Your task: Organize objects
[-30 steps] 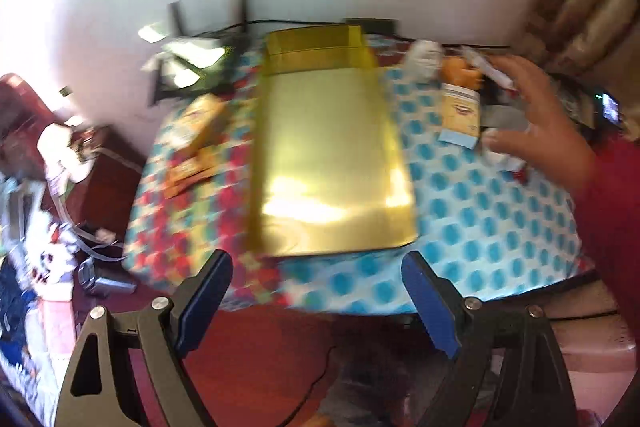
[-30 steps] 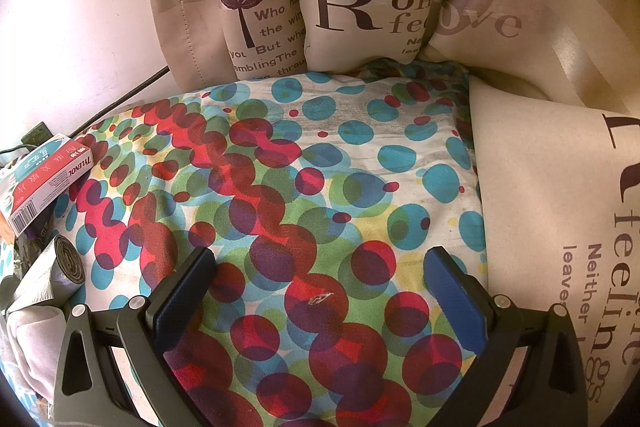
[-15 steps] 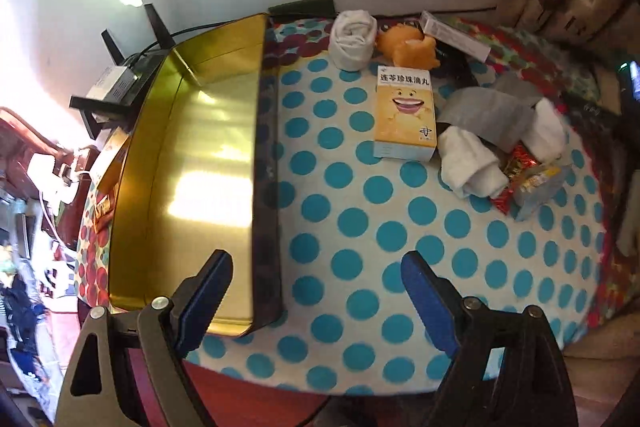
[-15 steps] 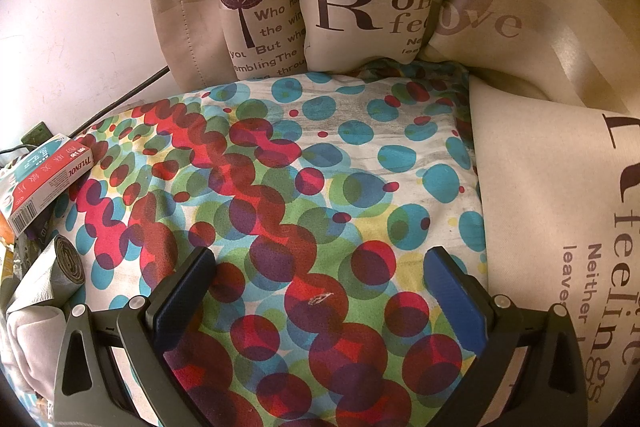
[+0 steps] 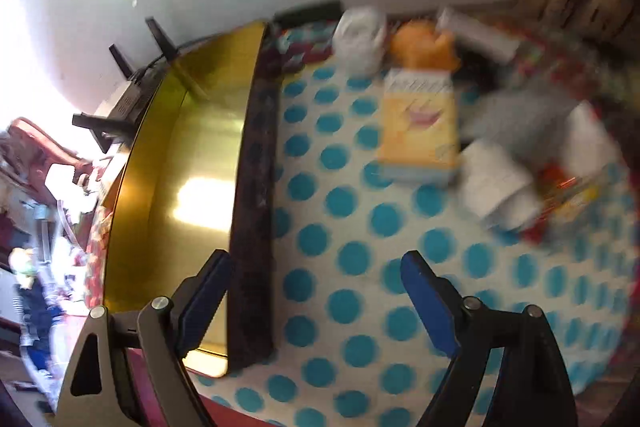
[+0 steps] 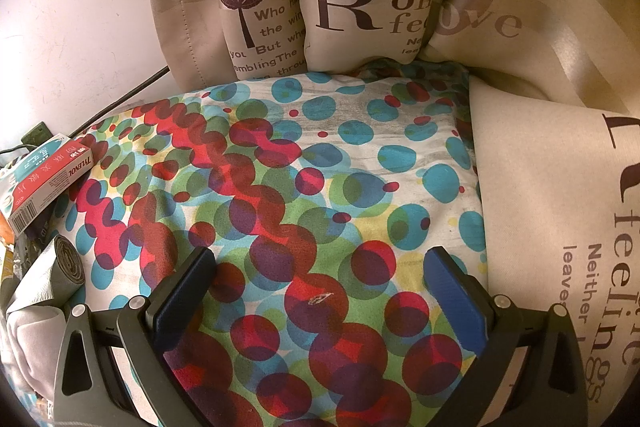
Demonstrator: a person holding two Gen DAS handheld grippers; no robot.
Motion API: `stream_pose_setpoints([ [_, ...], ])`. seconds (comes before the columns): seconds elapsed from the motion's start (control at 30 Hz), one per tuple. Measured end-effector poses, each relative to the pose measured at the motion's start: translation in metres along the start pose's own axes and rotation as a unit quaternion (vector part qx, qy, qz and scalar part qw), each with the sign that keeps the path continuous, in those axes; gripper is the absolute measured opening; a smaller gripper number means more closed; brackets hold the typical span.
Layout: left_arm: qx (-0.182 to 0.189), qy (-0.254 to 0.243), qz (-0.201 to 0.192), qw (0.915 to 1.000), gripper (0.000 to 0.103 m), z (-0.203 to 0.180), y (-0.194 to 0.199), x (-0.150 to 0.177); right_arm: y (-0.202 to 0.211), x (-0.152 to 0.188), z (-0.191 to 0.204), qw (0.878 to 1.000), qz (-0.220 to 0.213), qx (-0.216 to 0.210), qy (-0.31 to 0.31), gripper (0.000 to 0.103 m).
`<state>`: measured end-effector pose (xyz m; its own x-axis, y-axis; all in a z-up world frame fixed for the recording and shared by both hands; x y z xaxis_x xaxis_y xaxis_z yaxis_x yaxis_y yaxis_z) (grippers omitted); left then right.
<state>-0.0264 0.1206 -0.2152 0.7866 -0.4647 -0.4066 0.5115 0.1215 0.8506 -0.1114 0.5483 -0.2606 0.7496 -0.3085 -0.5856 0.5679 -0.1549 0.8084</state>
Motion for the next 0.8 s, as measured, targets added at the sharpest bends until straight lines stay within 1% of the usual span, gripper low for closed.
stream_pose_setpoints([
  [0.07, -0.003, -0.031, -0.037, 0.9988, 0.088, -0.01, 0.015, -0.011, 0.0, 0.0, -0.001, 1.0, 0.0, 0.0, 0.0, 0.103],
  [0.1, 0.003, -0.046, -0.042, 0.9981, 0.088, -0.017, 0.016, -0.013, 0.0, 0.0, -0.001, 1.0, 0.0, 0.0, 0.0, 0.103],
  [0.13, 0.005, -0.051, -0.042, 0.9978, 0.088, -0.021, 0.014, -0.013, 0.0, 0.0, -0.001, 1.0, 0.0, 0.0, 0.0, 0.103],
  [0.17, 0.005, -0.051, -0.037, 0.998, 0.088, -0.022, 0.007, -0.011, 0.0, 0.0, 0.0, 1.0, 0.0, 0.0, 0.0, 0.103],
  [0.23, 0.018, -0.052, -0.018, 0.9983, 0.088, -0.025, -0.005, -0.004, 0.0, 0.0, -0.001, 1.0, 0.0, 0.0, 0.0, 0.103],
  [0.3, 0.02, -0.051, -0.007, 0.9985, 0.088, -0.026, -0.013, 0.002, 0.0, 0.0, -0.001, 1.0, 0.0, 0.0, 0.0, 0.103],
  [0.4, 0.034, -0.039, 0.019, 0.9985, 0.088, -0.028, -0.024, 0.01, 0.0, 0.0, 0.0, 1.0, 0.0, 0.0, 0.0, 0.103],
  [0.5, 0.017, -0.021, 0.034, 0.999, 0.087, -0.014, -0.033, 0.018, 0.001, 0.0, -0.001, 1.0, 0.0, 0.0, 0.0, 0.103],
  [0.53, 0.019, -0.021, 0.029, 0.9992, 0.087, -0.011, -0.033, 0.017, 0.001, 0.0, -0.001, 1.0, 0.0, 0.0, 0.0, 0.103],
  [0.57, 0.009, -0.021, 0.025, 0.9994, 0.087, -0.006, -0.032, 0.017, 0.001, 0.0, 0.0, 1.0, 0.0, 0.0, 0.0, 0.103],
  [0.63, 0.02, -0.017, 0.027, 0.9993, 0.087, -0.003, -0.032, 0.017, 0.001, 0.0, -0.001, 1.0, 0.0, 0.0, 0.0, 0.103],
  [0.7, 0.018, -0.006, 0.03, 0.9994, 0.087, 0.005, -0.031, 0.019, 0.001, 0.0, -0.001, 1.0, 0.0, 0.0, 0.0, 0.103],
  [0.8, -0.001, 0.008, 0.039, 0.9992, 0.087, 0.025, -0.036, 0.027, 0.001, 0.0, -0.001, 1.0, 0.0, 0.0, 0.0, 0.103],
])
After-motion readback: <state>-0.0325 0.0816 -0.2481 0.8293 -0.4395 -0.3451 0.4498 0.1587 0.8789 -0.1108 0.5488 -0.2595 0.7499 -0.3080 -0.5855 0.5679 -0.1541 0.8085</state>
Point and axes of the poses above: each gripper's, at about its wrist camera, not at the fingertips, and y roughly against the way its jaws point, z to its left, x to its underside, the point moved 9 cm from there along -y, roughly the way its jaws point, and after that the axes turned 6 degrees about -y, right-handed, at the moved point
